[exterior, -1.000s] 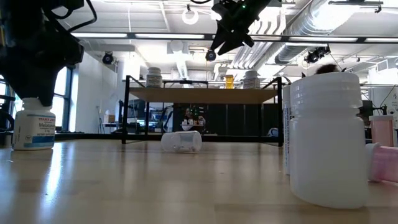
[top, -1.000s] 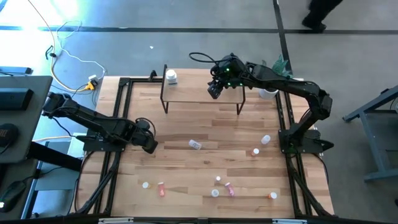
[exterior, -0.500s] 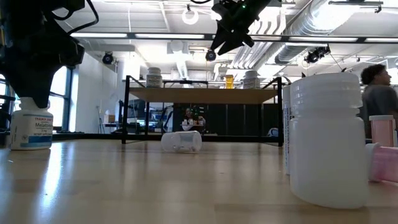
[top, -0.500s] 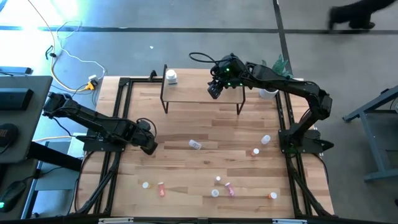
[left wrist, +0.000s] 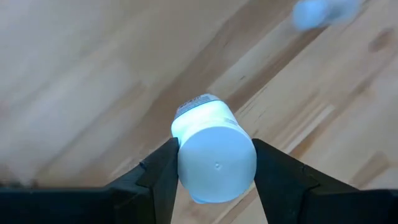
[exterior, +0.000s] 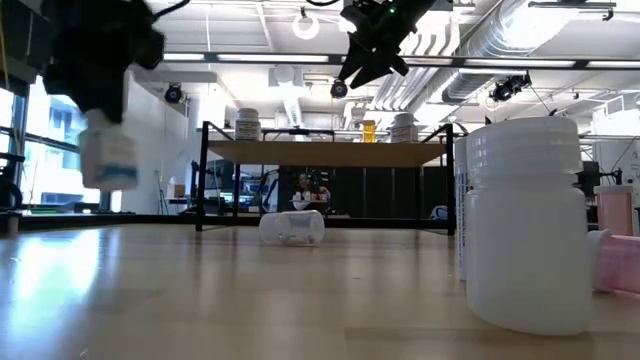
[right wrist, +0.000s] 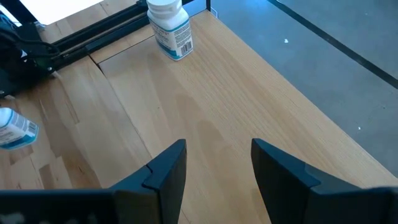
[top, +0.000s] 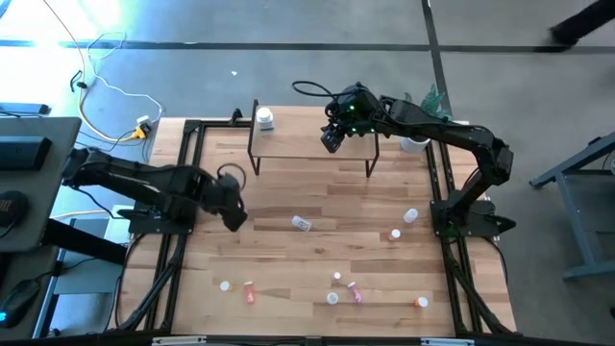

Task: Pick and place medicine bottles onto shelf by color
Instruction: Put the white and blue pill bottle on the shelf

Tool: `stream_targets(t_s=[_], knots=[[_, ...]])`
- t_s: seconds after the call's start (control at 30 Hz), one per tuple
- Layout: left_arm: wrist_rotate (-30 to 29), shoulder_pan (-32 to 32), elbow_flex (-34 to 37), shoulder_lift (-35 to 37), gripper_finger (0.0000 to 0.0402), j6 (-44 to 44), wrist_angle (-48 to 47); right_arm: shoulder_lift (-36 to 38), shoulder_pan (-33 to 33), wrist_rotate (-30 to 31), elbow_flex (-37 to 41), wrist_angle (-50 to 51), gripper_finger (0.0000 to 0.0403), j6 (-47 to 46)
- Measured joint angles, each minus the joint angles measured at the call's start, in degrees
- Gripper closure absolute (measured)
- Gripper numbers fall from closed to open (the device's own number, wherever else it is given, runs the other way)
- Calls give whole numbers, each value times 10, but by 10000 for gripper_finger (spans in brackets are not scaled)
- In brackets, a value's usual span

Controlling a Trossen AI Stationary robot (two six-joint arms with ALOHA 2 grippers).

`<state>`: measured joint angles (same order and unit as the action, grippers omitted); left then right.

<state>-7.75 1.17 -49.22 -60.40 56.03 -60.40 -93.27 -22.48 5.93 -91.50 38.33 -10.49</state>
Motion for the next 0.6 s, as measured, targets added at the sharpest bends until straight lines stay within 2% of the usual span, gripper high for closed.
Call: stream_targets(t_s=[0.6], knots=[[0,-241,-267,-15,236,-371,2,0,-1,1,0,-9,231,0]])
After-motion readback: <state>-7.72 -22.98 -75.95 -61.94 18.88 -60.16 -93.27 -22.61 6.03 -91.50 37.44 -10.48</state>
